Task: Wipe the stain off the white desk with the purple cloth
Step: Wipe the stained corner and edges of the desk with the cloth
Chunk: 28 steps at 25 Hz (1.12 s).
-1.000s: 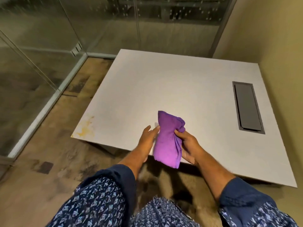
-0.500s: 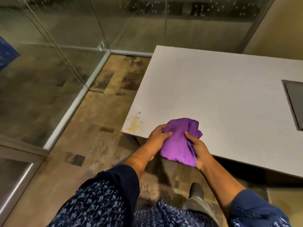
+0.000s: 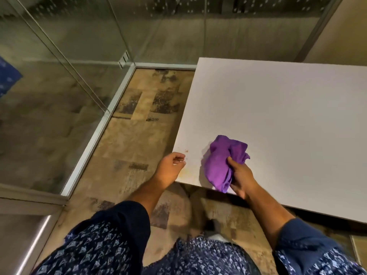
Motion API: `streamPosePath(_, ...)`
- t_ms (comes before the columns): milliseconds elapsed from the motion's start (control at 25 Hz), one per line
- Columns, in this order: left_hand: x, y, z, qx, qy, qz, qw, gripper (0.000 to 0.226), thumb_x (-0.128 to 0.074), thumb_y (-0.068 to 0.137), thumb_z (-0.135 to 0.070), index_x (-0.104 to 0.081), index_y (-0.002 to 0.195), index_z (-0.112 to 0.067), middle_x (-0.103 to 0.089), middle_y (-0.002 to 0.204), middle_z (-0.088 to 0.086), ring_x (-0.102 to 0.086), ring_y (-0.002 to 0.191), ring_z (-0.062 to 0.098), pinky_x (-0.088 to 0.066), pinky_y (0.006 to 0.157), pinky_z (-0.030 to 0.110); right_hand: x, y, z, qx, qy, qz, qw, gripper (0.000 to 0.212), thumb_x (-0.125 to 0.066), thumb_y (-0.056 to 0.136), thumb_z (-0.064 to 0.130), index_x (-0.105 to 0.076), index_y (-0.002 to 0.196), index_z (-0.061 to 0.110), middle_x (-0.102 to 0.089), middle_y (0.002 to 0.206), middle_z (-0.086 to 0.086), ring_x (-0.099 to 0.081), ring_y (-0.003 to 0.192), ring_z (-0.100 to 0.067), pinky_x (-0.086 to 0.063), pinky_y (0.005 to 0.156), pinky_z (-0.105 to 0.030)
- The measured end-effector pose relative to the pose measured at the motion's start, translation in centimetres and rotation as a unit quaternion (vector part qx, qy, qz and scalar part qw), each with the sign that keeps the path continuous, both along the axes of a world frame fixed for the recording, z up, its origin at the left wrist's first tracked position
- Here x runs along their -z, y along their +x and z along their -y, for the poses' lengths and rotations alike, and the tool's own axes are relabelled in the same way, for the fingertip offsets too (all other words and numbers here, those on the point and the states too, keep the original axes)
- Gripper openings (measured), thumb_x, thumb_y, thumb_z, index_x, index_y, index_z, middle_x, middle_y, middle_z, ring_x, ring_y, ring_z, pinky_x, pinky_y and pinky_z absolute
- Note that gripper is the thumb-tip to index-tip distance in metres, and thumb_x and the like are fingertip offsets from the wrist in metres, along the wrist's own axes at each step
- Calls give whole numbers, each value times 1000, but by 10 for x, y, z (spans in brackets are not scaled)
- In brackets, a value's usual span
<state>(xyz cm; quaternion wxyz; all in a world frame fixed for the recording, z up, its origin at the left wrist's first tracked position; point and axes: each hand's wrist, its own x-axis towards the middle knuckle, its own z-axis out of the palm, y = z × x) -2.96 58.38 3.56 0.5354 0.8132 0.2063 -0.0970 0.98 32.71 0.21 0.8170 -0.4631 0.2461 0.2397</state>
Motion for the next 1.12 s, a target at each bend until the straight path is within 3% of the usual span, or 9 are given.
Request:
streamPosePath(80,-6,18,-27,8,19,-8,1000,27,-70,95,-2,-70,121,-1,-71,113,16,-66,103,27,-54,102,38,6,11,-11,-2,-56,21,998,17,-65,105,18,-68,121,20,-81,115,-5,-77,108,-26,-65,80,-34)
streamPosePath(120,-7,27,-38,13,26,-9,1000,26,-70,95,-2,-70,120,-1,-72,113,19,-67,104,30,-54,101,40,6,14,-16,-5,-88,38,995,13,-62,106,18,-70,115,22,-82,109,-3,-75,108,-27,-64,79,-33)
streamPosePath(280,-8,74,-62,59,61,-12,996,23,-71,95,-6,-72,117,-5,-74,112,18,-68,102,27,-53,92,32,8,26,-27,14,-218,80,973,18,-55,107,16,-72,109,22,-78,104,-7,-73,107,-32,-60,86,-36)
streamPosePath(440,3,118,-73,184,96,-16,978,23,-69,95,-8,-72,118,-10,-72,108,6,-65,101,21,-50,85,26,12,31,-47,126,-179,22,975,18,-58,105,15,-71,114,22,-82,103,0,-78,101,-21,-61,85,-34)
streamPosePath(560,20,154,-86,294,118,0,949,29,-67,96,-6,-69,125,-6,-67,127,11,-62,116,23,-47,94,26,5,33,-84,248,-132,-29,959,16,-57,106,12,-67,116,19,-80,100,0,-77,94,-18,-60,78,-30)
streamPosePath(720,48,195,-102,465,162,32,870,30,-65,99,-15,-67,129,-9,-59,137,11,-57,128,25,-38,95,18,-11,23,-132,358,-232,-25,904,28,-55,102,13,-71,88,31,-74,83,10,-71,77,-11,-58,69,-25)
streamPosePath(840,62,222,-104,547,198,47,812,35,-59,102,-22,-63,135,-12,-53,147,11,-52,136,28,-40,114,35,-11,5,-155,378,-364,-16,851,27,-48,102,16,-67,85,29,-67,83,5,-64,82,-15,-54,72,-29)
streamPosePath(960,74,235,-104,597,254,59,758,46,-57,102,-31,-55,145,-15,-42,159,10,-41,146,31,-34,120,41,1,-14,-170,343,-475,-6,810,25,-40,99,11,-62,90,18,-62,83,3,-59,79,-17,-50,68,-29)
streamPosePath(1120,90,257,-99,592,293,73,747,70,-56,103,-43,-30,162,-18,-16,174,9,-13,160,32,-18,129,44,19,-23,-158,293,-626,-20,723,32,-33,81,7,-53,84,32,-58,80,15,-54,73,-4,-43,57,-27)
